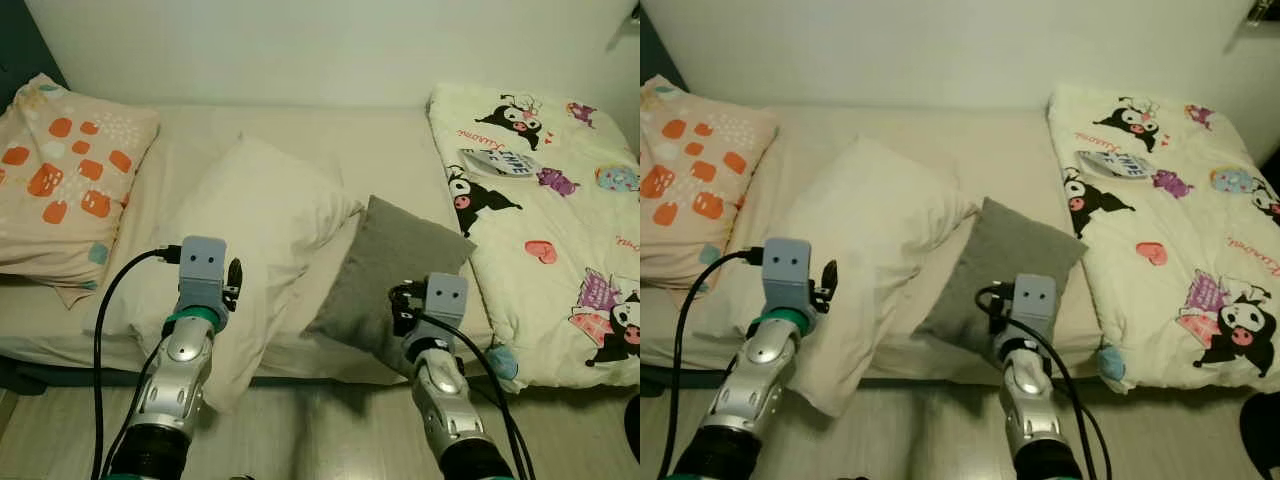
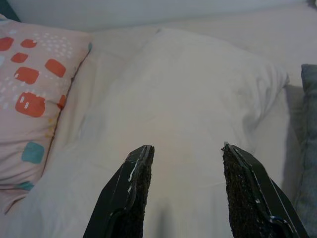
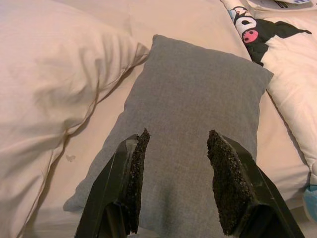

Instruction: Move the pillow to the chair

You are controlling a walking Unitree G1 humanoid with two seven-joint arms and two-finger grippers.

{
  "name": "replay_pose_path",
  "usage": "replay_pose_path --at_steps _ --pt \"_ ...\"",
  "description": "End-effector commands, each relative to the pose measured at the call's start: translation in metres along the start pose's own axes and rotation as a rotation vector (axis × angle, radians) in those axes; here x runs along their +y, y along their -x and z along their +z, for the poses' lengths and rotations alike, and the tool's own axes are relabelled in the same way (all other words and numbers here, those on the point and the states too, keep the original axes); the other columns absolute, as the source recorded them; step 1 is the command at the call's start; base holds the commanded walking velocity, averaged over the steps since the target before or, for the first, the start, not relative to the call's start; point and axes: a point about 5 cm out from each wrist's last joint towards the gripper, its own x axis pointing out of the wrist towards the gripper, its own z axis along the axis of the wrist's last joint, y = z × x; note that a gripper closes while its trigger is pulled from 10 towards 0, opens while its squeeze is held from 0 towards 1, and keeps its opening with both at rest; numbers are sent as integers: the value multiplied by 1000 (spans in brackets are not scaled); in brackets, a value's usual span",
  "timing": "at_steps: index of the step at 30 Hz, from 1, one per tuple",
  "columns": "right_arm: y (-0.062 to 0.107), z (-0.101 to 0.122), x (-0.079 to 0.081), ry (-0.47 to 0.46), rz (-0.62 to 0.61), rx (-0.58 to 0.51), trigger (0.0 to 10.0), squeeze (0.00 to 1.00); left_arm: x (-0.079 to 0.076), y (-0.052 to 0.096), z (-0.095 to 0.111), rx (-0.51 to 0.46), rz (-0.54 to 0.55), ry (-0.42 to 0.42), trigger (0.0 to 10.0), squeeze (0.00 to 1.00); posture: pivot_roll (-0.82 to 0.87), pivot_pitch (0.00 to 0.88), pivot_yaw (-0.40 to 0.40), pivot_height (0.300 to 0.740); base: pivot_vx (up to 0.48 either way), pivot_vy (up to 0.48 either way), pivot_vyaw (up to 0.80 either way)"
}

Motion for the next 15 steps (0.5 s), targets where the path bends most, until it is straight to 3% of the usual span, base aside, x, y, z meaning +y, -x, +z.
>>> replay_pose_path --at_steps 1,5,7,14,15 --pt "2 -4 -5 19 -2 24 10000 0 -3 3 -5 19 -7 2 10000 0 92 45 86 740 0 0 0" --pt "0 0 -11 37 -3 10 10000 0 -11 3 -5 15 -33 10 10000 0 69 46 81 740 0 0 0" --pt "0 0 -21 44 -17 10 10000 0 -21 4 -8 11 -83 30 10000 0 31 44 75 740 0 0 0" --pt "0 3 -25 33 -37 4 10000 0 -20 3 -10 12 -100 10 10000 0 40 36 61 740 0 0 0" --pt "-4 4 -23 42 -23 10 10000 0 -11 3 -16 27 -49 1 10000 0 56 26 42 740 0 0 0"
